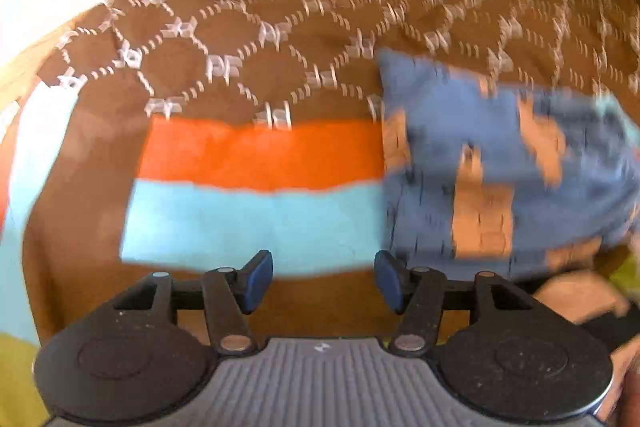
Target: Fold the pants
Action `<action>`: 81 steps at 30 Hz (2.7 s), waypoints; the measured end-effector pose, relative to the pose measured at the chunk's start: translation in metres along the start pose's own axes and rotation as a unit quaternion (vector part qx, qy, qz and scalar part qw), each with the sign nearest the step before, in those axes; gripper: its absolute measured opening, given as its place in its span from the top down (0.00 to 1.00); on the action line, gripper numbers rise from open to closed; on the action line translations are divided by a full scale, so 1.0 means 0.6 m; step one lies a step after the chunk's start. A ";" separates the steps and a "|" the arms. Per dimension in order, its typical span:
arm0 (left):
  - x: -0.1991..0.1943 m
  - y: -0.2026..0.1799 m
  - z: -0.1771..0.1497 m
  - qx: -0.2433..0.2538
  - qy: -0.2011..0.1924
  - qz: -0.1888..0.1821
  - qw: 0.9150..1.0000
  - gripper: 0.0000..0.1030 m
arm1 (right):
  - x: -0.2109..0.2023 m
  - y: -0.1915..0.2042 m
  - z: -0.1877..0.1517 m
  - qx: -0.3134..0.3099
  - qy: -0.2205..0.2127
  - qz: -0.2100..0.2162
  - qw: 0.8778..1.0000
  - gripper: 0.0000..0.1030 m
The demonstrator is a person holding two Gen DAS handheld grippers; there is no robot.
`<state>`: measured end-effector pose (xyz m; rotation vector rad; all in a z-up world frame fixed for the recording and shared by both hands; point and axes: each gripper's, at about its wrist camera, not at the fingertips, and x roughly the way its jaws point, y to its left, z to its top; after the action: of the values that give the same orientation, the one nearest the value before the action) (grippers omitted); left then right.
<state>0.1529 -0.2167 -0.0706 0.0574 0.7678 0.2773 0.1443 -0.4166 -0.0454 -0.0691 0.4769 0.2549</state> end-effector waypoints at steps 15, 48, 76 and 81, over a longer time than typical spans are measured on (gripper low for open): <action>0.187 -0.062 0.149 0.022 -0.079 -0.025 0.996 0.12 | 0.196 -0.030 0.052 0.039 0.050 0.060 0.996 0.01; 0.046 0.009 0.020 -0.030 0.070 -0.096 0.993 0.00 | 0.011 -0.027 -0.040 0.143 0.053 0.070 0.986 0.01; 0.104 0.027 0.053 -0.094 0.005 -0.244 0.965 0.01 | 0.181 -0.102 0.007 0.245 0.089 0.256 0.931 0.00; 0.109 0.044 0.052 -0.122 0.012 -0.277 0.953 0.06 | 0.198 -0.107 0.014 0.281 0.090 0.262 0.919 0.00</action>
<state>0.2134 -0.1724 -0.0886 -0.3920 0.7383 -0.1645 0.2663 -0.4507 -0.0923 0.6129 0.7341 0.6323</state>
